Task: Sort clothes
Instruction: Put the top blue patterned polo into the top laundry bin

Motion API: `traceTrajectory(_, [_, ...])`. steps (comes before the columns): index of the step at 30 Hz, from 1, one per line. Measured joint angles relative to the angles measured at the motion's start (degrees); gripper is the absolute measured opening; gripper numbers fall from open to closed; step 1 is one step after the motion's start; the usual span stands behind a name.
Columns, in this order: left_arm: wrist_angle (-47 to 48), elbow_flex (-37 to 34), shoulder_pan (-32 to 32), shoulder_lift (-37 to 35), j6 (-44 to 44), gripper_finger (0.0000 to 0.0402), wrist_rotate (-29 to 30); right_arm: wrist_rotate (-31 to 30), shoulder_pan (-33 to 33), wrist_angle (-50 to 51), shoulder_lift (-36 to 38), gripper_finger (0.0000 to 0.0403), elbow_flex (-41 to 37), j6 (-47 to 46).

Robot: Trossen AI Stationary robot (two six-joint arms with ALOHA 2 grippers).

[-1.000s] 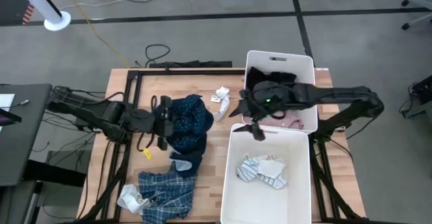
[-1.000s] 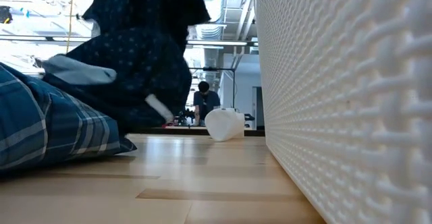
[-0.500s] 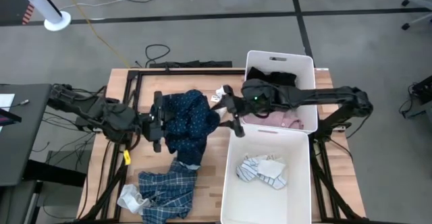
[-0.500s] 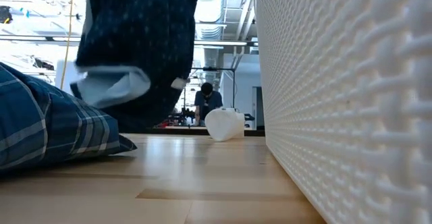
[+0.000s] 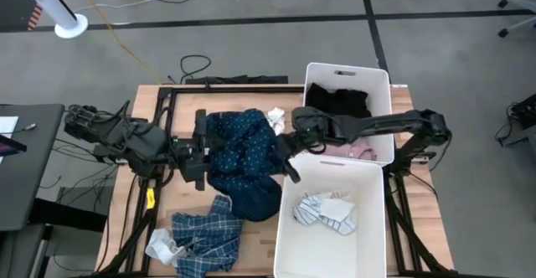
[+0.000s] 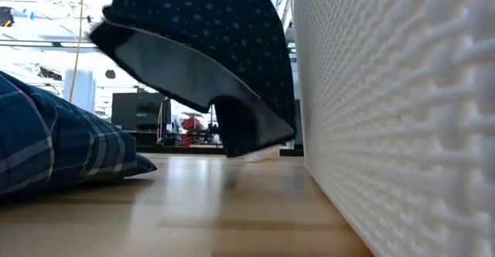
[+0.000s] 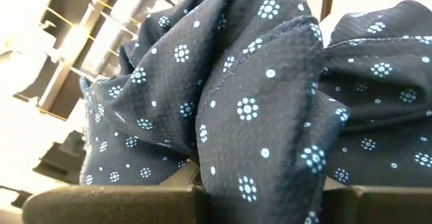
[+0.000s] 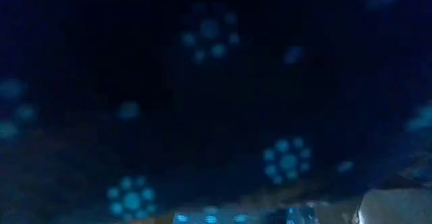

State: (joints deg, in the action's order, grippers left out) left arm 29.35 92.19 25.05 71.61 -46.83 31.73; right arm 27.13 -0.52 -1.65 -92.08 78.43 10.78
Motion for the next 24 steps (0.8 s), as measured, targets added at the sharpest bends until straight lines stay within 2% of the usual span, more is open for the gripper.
traceTrajectory(7, [0.53, 5.70, -1.64, 2.49, -2.07, 0.0056, -0.01, 7.95, 2.32, -10.75, -3.01, 0.0286, 0.00, -0.93])
traceTrajectory(14, [-0.01, 6.20, -6.14, 3.56, -2.11, 0.0056, -1.93, 9.05, 4.24, -19.43, -3.01, 0.0286, 0.00, -2.52])
traceTrajectory(19, [-3.89, 6.20, -8.19, 5.24, -2.27, 0.0056, -6.23, 4.99, 4.24, -21.27, -2.99, 0.0286, 0.00, -4.16])
traceTrajectory(24, [-6.68, 6.20, -8.94, 7.93, -3.75, 0.0056, -8.84, -2.01, 4.23, -21.70, -2.99, 0.0286, 0.00, -4.32])
